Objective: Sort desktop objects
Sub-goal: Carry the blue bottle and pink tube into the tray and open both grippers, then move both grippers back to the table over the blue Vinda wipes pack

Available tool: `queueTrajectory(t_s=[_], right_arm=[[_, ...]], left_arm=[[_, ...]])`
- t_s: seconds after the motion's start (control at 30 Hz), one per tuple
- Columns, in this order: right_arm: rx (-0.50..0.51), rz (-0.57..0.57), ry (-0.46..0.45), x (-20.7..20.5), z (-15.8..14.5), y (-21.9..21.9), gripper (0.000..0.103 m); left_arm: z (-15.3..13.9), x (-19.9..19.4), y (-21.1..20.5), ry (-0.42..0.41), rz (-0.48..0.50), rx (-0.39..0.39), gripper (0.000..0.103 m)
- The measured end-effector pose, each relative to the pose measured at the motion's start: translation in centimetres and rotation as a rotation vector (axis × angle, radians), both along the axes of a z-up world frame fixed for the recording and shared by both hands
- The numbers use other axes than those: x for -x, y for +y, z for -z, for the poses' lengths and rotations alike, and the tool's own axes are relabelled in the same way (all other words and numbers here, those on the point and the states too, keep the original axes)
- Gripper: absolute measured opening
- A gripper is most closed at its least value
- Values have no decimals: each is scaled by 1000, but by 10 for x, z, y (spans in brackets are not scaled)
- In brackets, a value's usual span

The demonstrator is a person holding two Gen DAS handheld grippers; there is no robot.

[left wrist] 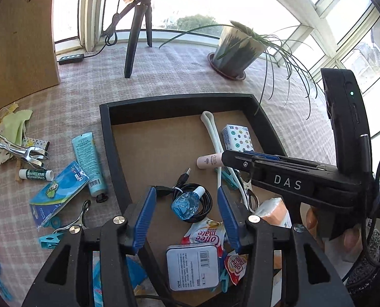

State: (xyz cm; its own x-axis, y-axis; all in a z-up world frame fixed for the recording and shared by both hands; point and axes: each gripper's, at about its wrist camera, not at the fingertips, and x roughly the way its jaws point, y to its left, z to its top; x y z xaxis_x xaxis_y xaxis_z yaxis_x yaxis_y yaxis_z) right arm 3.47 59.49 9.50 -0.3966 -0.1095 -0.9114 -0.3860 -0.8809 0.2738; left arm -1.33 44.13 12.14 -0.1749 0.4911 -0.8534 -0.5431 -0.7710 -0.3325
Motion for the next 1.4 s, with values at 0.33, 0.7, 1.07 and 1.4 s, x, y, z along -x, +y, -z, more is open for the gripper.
queueTrajectory(t_s=[0.33, 0.7, 1.07, 1.4], right_arm=[[60, -126, 34, 16, -10, -44, 33], [112, -341, 49, 21, -13, -122, 33], [180, -353, -2, 29, 9, -155, 33], [208, -337, -45, 46, 24, -170, 33]], left_arm=[[7, 17, -82, 17, -128, 40, 47], [40, 30, -177, -107, -343, 16, 47], [77, 27, -165, -185, -382, 41, 47], [84, 34, -169, -187, -400, 16, 31]])
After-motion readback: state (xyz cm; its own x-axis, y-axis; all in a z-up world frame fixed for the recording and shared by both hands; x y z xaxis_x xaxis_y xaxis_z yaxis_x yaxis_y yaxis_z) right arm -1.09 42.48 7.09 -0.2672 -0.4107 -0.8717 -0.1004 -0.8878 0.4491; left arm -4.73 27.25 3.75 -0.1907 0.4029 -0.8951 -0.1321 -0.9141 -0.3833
